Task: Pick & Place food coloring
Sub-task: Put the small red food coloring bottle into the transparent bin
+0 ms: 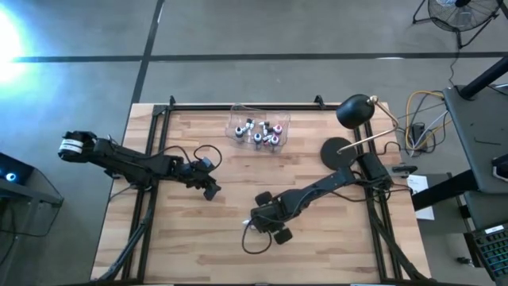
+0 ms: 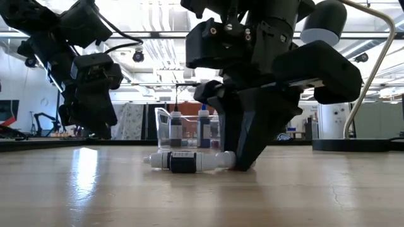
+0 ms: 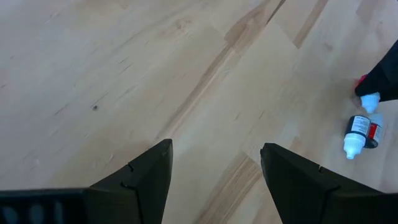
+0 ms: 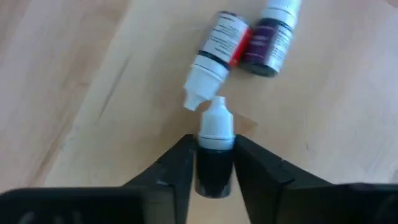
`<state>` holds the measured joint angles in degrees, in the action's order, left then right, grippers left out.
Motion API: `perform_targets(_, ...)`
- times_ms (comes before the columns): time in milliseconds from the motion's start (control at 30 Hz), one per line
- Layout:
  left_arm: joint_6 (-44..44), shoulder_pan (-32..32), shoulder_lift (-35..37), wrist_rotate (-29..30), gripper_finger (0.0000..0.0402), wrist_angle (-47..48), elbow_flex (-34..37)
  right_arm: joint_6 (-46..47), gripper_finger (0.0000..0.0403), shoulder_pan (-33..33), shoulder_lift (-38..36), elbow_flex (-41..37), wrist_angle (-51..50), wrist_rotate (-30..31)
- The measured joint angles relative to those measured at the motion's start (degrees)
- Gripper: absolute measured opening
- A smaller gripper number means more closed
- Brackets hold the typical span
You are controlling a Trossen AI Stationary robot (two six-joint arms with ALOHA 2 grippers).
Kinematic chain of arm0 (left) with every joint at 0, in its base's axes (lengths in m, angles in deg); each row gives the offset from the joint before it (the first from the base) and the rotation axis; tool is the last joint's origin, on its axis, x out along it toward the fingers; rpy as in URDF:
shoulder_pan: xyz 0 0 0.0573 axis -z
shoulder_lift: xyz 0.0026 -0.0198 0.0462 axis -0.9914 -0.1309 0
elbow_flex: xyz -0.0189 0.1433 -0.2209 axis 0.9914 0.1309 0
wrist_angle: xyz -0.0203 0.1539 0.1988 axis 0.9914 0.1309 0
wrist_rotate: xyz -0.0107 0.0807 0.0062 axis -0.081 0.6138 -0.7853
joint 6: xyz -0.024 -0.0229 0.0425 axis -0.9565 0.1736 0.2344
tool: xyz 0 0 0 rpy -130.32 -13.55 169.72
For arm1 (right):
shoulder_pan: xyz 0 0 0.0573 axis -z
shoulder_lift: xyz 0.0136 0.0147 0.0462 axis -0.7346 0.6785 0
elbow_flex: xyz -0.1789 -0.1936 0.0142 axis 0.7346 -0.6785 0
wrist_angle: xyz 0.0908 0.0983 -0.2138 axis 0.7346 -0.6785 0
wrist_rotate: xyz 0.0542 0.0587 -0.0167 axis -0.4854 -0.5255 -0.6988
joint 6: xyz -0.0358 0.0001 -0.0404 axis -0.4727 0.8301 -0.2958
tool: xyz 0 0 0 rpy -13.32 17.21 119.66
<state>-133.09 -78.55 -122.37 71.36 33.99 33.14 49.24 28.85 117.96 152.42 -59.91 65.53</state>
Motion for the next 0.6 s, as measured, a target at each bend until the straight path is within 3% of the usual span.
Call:
perform_targets(233, -1.34, 0.00, 0.00, -0.10, 0.0218, 0.02, 0.09, 18.16, 0.0054, 4.14, -0.69, 0.33, -0.46, 9.45)
perform_targets(300, -1.37, 0.00, 0.00, -0.31, 0.0218, 0.02, 0.09, 21.37, 0.0054, 5.61, -2.70, 0.33, -0.75, 18.26)
perform_targets(400, -1.41, 0.00, 0.00, -0.86, 0.0218, 0.01, 0.09, 23.99, 0.0069, 7.35, -8.03, 0.36, -0.68, 36.10)
perform_targets(467, -1.40, 0.00, 0.00, -1.18, 0.0218, 0.02, 0.09, 24.67, 0.0078, 9.47, -12.08, 0.44, -0.08, 44.07)
perform_targets(600, -1.40, -0.05, 0.00, -1.19, 0.0218, -0.01, 0.09, 26.84, 0.0085, 17.62, -18.93, 0.46, 0.10, 43.40)
